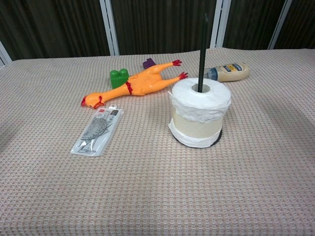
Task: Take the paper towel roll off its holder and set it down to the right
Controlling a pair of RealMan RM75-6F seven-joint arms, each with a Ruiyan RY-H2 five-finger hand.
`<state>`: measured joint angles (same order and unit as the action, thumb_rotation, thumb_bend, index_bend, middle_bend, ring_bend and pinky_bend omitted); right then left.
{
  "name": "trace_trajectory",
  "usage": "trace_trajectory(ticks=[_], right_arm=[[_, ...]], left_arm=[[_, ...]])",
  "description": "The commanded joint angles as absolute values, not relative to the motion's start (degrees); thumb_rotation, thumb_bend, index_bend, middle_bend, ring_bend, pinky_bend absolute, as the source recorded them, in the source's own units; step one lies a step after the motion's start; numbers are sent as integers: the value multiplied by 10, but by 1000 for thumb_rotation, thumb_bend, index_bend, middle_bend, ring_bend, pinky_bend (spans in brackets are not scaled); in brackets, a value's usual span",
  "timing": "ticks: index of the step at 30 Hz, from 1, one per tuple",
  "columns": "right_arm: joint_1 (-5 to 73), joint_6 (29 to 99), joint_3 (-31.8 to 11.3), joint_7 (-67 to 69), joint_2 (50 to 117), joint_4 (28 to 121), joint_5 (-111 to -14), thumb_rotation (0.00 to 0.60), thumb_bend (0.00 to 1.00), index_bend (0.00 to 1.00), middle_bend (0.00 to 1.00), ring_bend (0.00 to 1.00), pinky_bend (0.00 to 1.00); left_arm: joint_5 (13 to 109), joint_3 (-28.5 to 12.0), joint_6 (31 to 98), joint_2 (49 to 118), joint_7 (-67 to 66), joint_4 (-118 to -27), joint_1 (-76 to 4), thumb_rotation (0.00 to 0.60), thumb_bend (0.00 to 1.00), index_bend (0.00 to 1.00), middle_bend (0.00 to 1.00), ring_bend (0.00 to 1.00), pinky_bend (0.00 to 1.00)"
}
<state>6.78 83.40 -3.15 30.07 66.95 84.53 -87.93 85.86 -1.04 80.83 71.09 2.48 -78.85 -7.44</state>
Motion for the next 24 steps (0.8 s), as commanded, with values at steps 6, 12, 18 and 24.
trace_trajectory(ticks=[6, 12, 18, 24], right_arm=[[72, 821, -29, 304, 668, 846, -877, 600, 41, 0, 0, 0, 45], [75, 813, -31, 266, 667, 854, -871, 600, 41, 0, 0, 0, 45], [81, 798, -32, 172, 665, 874, -860, 600, 41, 0, 0, 0, 45], [95, 793, -39, 81, 678, 894, -861, 600, 41, 0, 0, 0, 44]], left_arm=[[859, -9, 810, 709, 23, -792, -73, 600, 524, 214, 130, 74, 229], [866, -8, 817, 707, 22, -791, -72, 600, 524, 214, 130, 75, 228], [866, -7, 822, 709, 24, -791, -69, 600, 525, 214, 130, 74, 229], [867, -6, 820, 712, 25, -788, -70, 600, 524, 214, 130, 74, 229]])
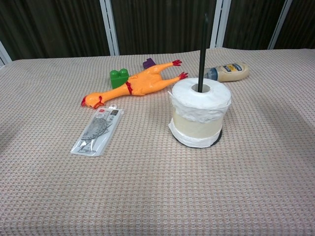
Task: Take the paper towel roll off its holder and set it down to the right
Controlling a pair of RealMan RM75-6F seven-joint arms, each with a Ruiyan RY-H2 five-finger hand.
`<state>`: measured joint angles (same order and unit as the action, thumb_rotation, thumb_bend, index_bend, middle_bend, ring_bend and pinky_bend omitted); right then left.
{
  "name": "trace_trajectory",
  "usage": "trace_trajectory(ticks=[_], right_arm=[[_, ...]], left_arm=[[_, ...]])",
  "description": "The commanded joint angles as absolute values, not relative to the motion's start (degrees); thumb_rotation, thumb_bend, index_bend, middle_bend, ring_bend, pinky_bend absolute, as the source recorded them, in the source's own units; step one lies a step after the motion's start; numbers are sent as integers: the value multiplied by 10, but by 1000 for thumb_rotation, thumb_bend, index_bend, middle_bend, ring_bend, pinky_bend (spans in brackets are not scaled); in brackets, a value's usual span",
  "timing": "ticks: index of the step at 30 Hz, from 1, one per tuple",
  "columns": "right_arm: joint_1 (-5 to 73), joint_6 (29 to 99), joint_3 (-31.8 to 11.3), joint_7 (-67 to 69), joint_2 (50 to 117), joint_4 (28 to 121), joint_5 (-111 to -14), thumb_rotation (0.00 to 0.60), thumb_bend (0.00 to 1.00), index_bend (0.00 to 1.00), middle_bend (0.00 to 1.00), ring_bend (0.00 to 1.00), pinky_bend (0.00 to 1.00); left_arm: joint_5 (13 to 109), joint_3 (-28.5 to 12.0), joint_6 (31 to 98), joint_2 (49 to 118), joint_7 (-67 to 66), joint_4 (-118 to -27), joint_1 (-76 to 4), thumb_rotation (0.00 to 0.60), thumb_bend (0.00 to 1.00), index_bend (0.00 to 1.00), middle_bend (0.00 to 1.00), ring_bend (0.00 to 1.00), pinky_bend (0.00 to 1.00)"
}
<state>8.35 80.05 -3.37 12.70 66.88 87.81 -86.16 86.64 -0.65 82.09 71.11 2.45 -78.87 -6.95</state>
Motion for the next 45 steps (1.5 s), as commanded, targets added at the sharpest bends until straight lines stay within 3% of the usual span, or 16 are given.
trace_trajectory(ticks=[1, 9, 29, 45], right_arm=[[99, 791, -41, 80, 681, 895, -863, 600, 41, 0, 0, 0, 44], [140, 766, -53, 149, 718, 884, -889, 600, 41, 0, 0, 0, 43], [263, 560, -78, 324, 753, 865, -818, 600, 41, 0, 0, 0, 34], [319, 500, -89, 288, 805, 832, -785, 600, 31, 0, 0, 0, 27]], left_arm=[[868, -6, 820, 712, 25, -788, -70, 600, 524, 214, 130, 74, 229], [867, -5, 820, 712, 28, -785, -69, 600, 524, 214, 130, 75, 229], [864, -3, 819, 717, 49, -767, -65, 600, 524, 214, 130, 75, 229], [869, -1, 823, 718, 62, -756, -62, 600, 525, 214, 130, 75, 229]])
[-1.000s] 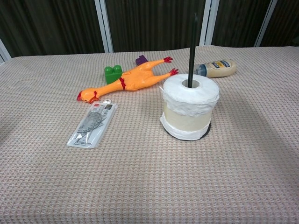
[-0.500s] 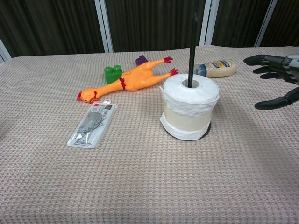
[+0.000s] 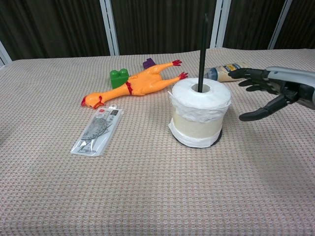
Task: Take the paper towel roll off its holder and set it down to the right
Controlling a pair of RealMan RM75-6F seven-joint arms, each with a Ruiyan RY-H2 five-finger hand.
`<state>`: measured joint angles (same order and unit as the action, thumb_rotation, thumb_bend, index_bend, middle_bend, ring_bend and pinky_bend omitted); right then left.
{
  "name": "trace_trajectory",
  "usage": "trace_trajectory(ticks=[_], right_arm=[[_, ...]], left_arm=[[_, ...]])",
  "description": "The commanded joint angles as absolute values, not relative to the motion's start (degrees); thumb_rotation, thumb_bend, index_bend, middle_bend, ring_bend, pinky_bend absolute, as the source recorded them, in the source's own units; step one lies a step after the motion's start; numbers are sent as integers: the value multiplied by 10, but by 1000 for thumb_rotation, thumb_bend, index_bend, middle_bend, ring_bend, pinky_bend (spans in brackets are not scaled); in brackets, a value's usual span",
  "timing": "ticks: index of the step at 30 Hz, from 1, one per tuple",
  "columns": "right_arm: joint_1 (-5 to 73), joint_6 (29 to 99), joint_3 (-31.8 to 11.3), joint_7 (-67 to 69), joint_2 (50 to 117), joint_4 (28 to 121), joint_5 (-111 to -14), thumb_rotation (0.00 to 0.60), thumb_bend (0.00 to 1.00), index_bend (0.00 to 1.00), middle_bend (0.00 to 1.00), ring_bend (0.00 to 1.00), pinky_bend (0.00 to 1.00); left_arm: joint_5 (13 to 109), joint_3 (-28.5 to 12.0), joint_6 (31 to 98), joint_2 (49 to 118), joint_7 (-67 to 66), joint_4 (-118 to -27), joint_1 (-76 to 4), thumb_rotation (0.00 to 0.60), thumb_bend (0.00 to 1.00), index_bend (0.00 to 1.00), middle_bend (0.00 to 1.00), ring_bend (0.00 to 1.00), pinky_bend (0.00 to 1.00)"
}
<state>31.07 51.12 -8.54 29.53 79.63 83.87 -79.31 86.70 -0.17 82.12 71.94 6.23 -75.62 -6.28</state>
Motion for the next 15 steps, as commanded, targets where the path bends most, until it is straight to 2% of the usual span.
trace_trajectory(ticks=[1, 9, 15], right_arm=[[323, 496, -91, 286, 809, 830, -781, 600, 31, 0, 0, 0, 27], [348, 479, -101, 263, 848, 808, -761, 600, 30, 0, 0, 0, 40], [358, 495, -112, 235, 888, 779, -747, 600, 29, 0, 3, 0, 203]], left_arm=[[871, 0, 825, 717, 61, -756, -62, 600, 524, 214, 130, 75, 229], [885, 6, 831, 715, 60, -754, -62, 600, 524, 214, 130, 74, 229], [890, 9, 833, 715, 64, -751, -61, 600, 524, 214, 130, 74, 230]])
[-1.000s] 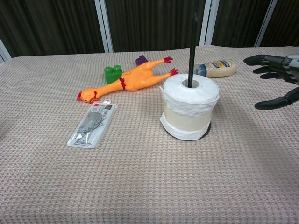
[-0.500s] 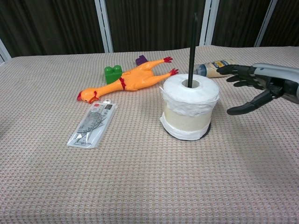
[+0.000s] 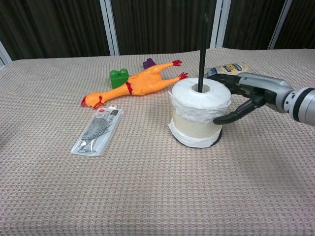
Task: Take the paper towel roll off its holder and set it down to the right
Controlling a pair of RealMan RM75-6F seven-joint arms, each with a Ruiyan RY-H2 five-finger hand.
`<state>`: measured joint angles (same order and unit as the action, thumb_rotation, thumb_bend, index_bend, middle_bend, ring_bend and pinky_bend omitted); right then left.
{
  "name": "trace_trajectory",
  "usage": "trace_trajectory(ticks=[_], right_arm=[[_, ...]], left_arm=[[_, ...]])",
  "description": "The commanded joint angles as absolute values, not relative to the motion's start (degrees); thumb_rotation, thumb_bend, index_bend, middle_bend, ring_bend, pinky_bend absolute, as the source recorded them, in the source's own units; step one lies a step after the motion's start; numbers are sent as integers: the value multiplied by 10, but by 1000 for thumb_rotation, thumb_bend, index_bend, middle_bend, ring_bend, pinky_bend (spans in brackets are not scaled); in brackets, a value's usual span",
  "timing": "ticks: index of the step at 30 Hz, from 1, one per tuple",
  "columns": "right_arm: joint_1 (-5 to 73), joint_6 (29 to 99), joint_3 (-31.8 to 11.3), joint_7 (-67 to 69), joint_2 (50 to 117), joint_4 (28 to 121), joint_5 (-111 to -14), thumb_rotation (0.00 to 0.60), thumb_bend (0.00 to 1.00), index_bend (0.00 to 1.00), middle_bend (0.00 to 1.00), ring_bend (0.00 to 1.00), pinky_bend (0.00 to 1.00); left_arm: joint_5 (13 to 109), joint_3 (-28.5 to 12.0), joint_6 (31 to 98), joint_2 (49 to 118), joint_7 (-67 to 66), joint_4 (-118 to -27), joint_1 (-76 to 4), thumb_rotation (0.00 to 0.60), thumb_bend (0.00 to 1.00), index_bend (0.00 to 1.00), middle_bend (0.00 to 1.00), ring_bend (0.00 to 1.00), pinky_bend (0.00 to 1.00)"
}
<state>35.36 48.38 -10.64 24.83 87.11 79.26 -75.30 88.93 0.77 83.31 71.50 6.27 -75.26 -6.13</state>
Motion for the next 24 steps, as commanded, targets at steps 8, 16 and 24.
trace_trajectory(ticks=[8, 16, 24], right_arm=[[358, 520, -124, 215, 934, 743, -726, 600, 41, 191, 276, 254, 544], [356, 536, -125, 216, 965, 706, -727, 600, 166, 457, 455, 441, 729], [348, 577, -123, 209, 973, 702, -752, 600, 239, 639, 578, 550, 834]], left_arm=[[890, 12, 832, 716, 76, -743, -59, 600, 524, 214, 130, 75, 230], [893, 13, 833, 718, 85, -736, -58, 600, 525, 214, 130, 75, 230], [893, 13, 832, 719, 86, -734, -58, 600, 524, 214, 130, 74, 230]])
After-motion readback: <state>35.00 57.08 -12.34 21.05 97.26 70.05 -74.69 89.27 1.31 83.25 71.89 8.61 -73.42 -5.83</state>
